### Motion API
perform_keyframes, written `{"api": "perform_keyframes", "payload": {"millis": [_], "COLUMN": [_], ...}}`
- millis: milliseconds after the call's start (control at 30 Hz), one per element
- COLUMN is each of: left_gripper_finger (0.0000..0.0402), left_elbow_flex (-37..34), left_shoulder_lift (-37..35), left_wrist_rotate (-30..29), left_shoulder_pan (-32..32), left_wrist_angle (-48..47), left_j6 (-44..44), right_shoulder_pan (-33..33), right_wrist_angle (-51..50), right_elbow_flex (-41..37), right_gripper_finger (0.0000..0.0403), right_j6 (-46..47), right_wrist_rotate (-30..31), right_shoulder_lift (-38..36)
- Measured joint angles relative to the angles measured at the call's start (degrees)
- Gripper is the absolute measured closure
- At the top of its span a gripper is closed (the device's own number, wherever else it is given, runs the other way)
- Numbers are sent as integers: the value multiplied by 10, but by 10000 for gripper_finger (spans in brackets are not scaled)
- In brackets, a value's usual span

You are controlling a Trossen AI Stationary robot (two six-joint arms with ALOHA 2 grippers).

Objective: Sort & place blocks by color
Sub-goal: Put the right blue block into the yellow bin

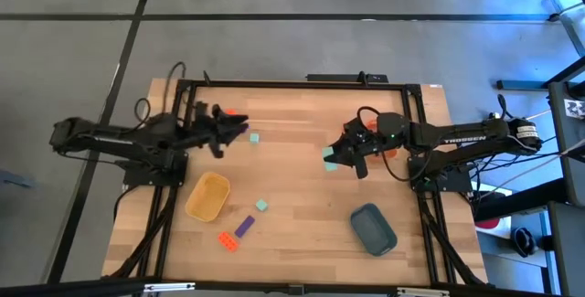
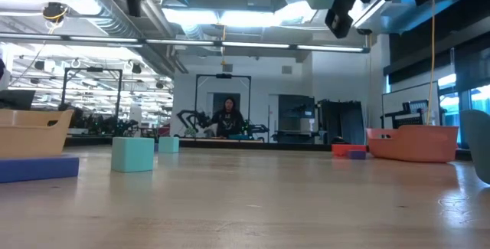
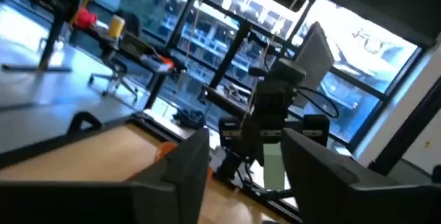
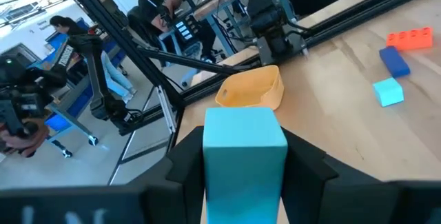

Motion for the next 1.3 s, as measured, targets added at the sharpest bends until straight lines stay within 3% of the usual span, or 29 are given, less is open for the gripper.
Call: {"api": "perform_keyframes", "payload": {"millis": [233,567,900,1300], "left_gripper_finger": [175,172,172,172], "left_elbow_flex": [51,82,95,124], "left_shoulder_lift": [86,170,200,267], "left_wrist_rotate": [28,33,33,62], "left_shoulder_pan": [7,7,7,7], "left_wrist_angle": [14,9,12,21], "left_j6": [-19,-17,-17,3], "right_shoulder_pan": [0,0,0,0], "right_wrist_angle": [5,6,11,82], "right_elbow_flex": [0,0,0,0], "right_gripper_finger": [266,266,266,266], "right_j6": [-12,-16,-16,-31], "right_wrist_rotate": [-3,-4,-4,86], "right_shoulder_lift": [0,0,0,3]}}
